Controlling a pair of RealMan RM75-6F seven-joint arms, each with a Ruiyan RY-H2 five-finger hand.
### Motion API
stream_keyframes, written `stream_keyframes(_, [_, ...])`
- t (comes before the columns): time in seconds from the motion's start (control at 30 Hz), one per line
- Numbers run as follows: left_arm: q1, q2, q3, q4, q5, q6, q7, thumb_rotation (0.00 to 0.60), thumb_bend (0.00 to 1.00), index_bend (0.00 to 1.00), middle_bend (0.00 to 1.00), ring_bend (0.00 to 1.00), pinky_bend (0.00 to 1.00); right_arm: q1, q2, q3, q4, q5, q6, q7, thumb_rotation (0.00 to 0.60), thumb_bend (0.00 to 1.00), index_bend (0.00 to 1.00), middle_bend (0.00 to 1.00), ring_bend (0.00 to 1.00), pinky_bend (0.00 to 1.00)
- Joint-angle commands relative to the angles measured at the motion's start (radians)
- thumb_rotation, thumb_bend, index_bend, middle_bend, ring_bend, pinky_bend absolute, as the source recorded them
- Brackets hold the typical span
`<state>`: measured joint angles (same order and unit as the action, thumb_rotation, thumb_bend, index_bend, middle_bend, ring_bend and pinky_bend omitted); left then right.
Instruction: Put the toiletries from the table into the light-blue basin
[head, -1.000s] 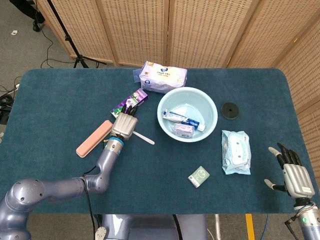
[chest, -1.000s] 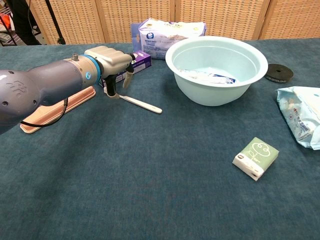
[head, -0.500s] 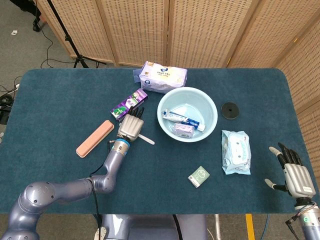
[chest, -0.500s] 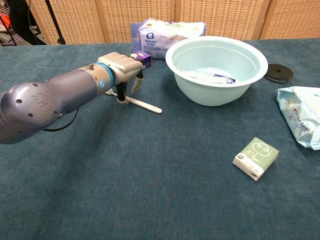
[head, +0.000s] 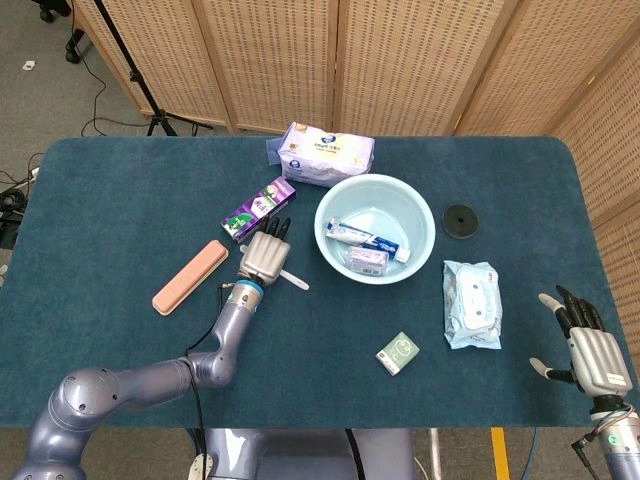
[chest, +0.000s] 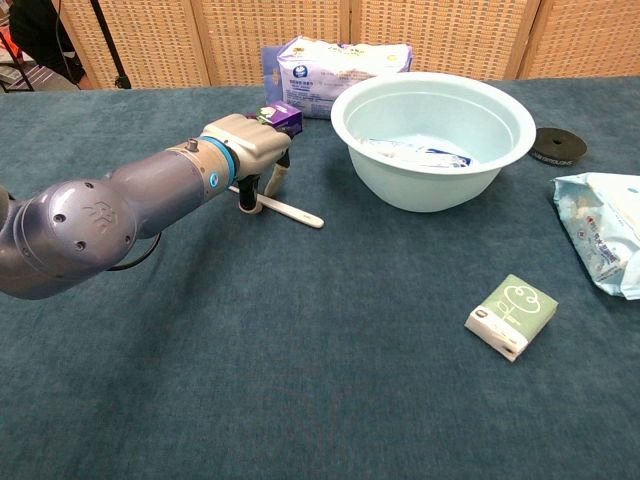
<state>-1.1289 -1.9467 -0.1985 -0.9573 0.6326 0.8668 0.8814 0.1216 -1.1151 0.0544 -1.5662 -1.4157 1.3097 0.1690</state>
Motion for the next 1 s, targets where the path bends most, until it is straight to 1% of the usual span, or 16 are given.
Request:
stream_keyframes(0.03, [0.003, -0.003, -0.001, 0.004, 0.006, 0.0, 0.001, 0.6, 0.31, 0.61, 0.0, 0.0, 0.0, 0.0, 0.0, 0.0, 0.0, 0.0, 0.0, 0.0, 0.6, 0.21, 0.12, 0.0, 0.0, 0.0])
stream_keyframes(0.23, [0.008, -0.002, -0.012, 0.004, 0.025, 0.002, -0.004, 0.6, 0.37, 0.67, 0.0, 0.0, 0.0, 0.001, -0.002, -0.001, 0.001, 0.0, -0.001, -0.003, 0.6, 0.21, 0.12, 0.0, 0.0, 0.0])
stream_keyframes(0.4, [0.013, 0.007, -0.026, -0.016, 0.044, 0.013, -0.015, 0.6, 0.38, 0.69, 0.0, 0.0, 0.0, 0.002, -0.004, -0.002, 0.001, 0.0, -0.003, -0.006, 0.6, 0.21, 0.12, 0.0, 0.0, 0.0])
stream_keyframes(0.53, [0.017, 0.028, -0.039, -0.057, 0.059, 0.031, -0.023, 0.6, 0.39, 0.71, 0.0, 0.0, 0.0, 0.002, -0.004, -0.002, 0.0, -0.001, -0.002, -0.008, 0.6, 0.21, 0.12, 0.0, 0.0, 0.0])
stream_keyframes(0.8, [0.037, 0.107, -0.062, -0.215, 0.1, 0.096, -0.038, 0.6, 0.38, 0.75, 0.02, 0.0, 0.0, 0.002, -0.004, -0.005, -0.004, -0.006, -0.001, -0.01, 0.6, 0.21, 0.12, 0.0, 0.0, 0.0])
stream_keyframes(0.9, [0.052, 0.153, -0.072, -0.308, 0.128, 0.137, -0.053, 0.6, 0.38, 0.78, 0.04, 0.0, 0.0, 0.001, -0.004, -0.005, -0.006, -0.009, 0.004, -0.013, 0.6, 0.21, 0.12, 0.0, 0.0, 0.0])
stream_keyframes(1.0, [0.061, 0.188, -0.075, -0.373, 0.164, 0.164, -0.066, 0.6, 0.38, 0.8, 0.05, 0.0, 0.0, 0.0, -0.004, -0.004, -0.006, -0.007, 0.006, -0.013, 0.6, 0.21, 0.12, 0.0, 0.0, 0.0])
